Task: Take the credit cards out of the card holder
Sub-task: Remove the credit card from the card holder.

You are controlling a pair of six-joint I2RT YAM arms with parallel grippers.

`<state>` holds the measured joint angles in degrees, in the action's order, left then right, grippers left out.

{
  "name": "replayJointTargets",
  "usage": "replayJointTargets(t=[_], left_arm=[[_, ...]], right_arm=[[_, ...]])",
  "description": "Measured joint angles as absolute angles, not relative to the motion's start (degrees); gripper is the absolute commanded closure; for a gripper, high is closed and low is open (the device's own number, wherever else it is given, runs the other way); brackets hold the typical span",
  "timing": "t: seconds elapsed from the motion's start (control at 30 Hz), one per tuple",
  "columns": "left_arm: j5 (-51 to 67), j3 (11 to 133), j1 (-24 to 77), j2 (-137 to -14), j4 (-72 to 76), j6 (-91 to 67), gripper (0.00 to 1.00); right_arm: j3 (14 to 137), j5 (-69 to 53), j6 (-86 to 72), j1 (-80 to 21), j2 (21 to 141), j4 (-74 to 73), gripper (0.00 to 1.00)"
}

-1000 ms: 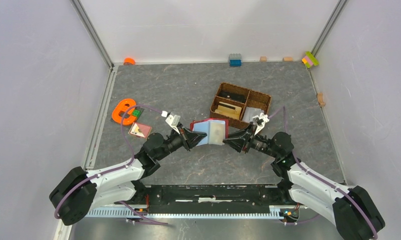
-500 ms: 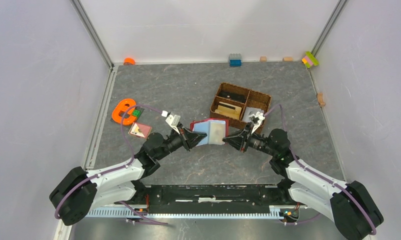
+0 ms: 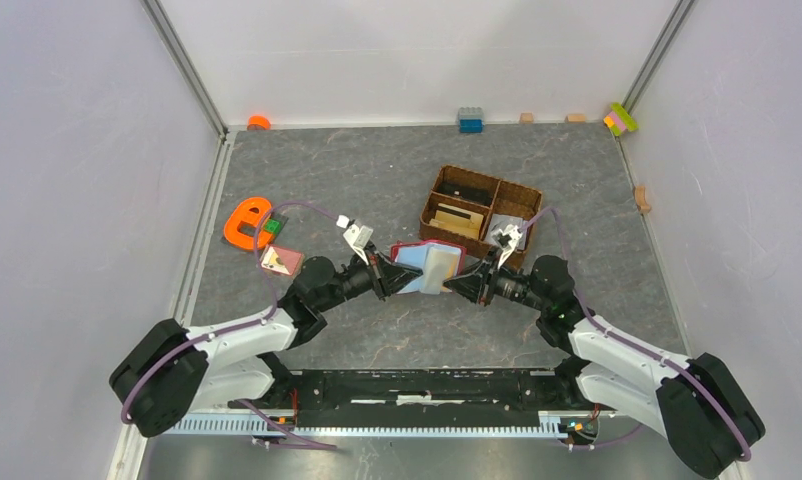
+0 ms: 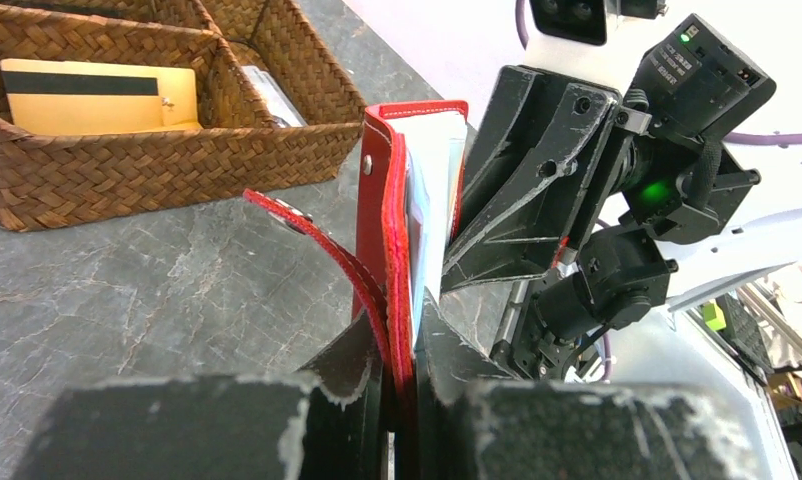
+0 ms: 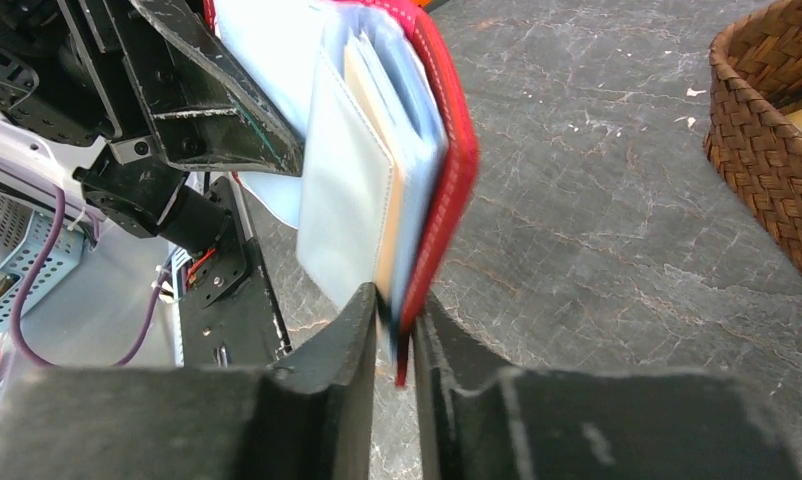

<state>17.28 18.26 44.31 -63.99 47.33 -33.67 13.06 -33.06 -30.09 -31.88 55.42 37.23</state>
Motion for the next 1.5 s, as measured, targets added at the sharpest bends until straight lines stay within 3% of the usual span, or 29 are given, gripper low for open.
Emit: replayJointTargets(t=[0.2,0.4,0.5,0.63,0.77,0.9,1.07,1.17,1.33,1.4,1.5], left_arm=[[19.18,19.25,44.58,-65.10,46.85,-33.67,0.97],[19.22,20.05,45.28,-65.47,45.95,-33.65,0.87],[19.25,20.78,45.54,-66.98,45.78,-33.65,0.70],[19.22,21.50,45.91,-68.29,45.08,-33.63,0.59],[18.68,22.09,46.35,-68.31,44.14,-33.36,0.32],[16.67,22.92,47.24,-68.31,41.78,-32.75,0.21],[14.37,23.24,48.27,-68.27,39.42,-31.29,0.24],[13.39,23.55,48.49,-68.27,38.15,-30.30,0.36],[12.53,24.67,48.82,-68.25,35.99,-29.89,0.61],[12.25,24.71,48.99,-68.10,35.83,-29.98,0.71],[11.55,24.69,48.40,-67.66,35.75,-30.13,0.79]], right_arm=[[13.41,-33.08,-30.06,-32.53,55.48,37.23,0.67],[13.72,-33.21,-30.15,-32.56,55.48,37.28,0.52],[13.72,-33.69,-30.22,-32.60,55.94,37.80,0.66],[13.76,-35.24,-31.18,-32.64,57.98,39.57,0.90],[13.76,-35.97,-31.81,-32.64,59.24,39.79,0.98],[13.76,-36.07,-31.86,-32.64,59.27,39.86,1.00],[13.76,-36.91,-32.36,-32.64,59.29,40.38,1.00],[13.76,-37.69,-32.99,-32.97,59.42,41.54,0.96],[13.78,-38.28,-33.23,-33.47,60.25,42.61,0.80],[13.78,-37.76,-33.10,-33.50,60.29,42.35,0.68],[13.82,-37.32,-32.91,-33.67,59.88,41.89,0.57]])
